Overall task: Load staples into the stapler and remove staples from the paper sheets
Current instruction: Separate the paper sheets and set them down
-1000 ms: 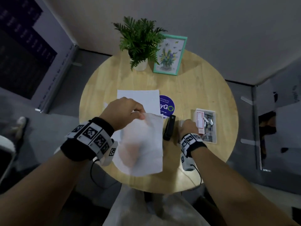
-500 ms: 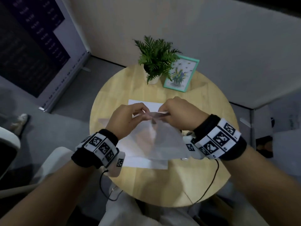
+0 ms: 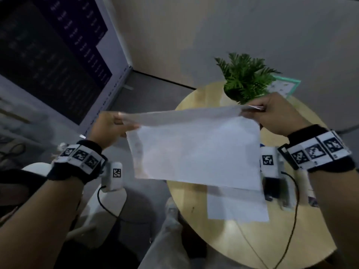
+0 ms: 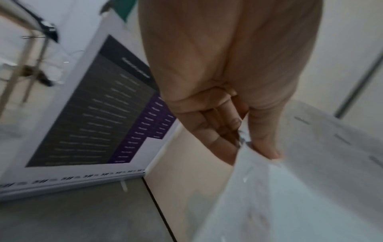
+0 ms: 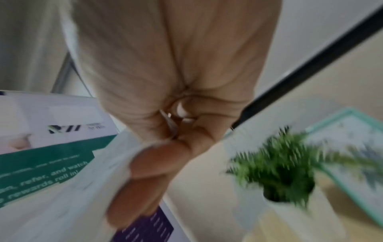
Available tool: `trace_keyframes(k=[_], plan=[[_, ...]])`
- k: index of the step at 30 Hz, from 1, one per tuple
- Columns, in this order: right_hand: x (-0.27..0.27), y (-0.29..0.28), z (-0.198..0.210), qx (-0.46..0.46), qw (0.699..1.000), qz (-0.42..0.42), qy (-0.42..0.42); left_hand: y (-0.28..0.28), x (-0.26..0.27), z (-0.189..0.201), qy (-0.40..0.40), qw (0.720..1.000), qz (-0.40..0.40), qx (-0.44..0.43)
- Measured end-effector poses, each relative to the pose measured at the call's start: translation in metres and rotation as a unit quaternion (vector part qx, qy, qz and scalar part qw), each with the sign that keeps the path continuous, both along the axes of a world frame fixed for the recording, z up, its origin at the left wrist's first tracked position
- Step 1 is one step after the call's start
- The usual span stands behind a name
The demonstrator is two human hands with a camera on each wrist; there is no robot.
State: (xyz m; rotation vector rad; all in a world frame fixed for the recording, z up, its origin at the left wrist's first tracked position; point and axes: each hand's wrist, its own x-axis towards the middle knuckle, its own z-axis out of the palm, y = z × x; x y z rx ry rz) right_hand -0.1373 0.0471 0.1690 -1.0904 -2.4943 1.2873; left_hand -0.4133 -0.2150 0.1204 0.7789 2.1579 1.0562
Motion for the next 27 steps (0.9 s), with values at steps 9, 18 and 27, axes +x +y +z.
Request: trace_keyframes(k=[9, 18, 27], plan=[[-0.104, -0.053, -0.141, -0.031, 0.981, -0.069, -0.176, -0.074, -0.132, -0.050, 0.257, 0.938, 0.202, -0.111], [-0.043, -0.104, -0.242, -0.001, 0.914, -0.158, -0.373, -0.088, -0.129, -0.160, 0.255, 0.925, 0.130, -0.252], [-0.027, -0.109, -0.275, 0.039, 0.912, -0.133, -0.386, -0.025, -0.077, -0.281, 0.154, 0.955, 0.085, -0.238]])
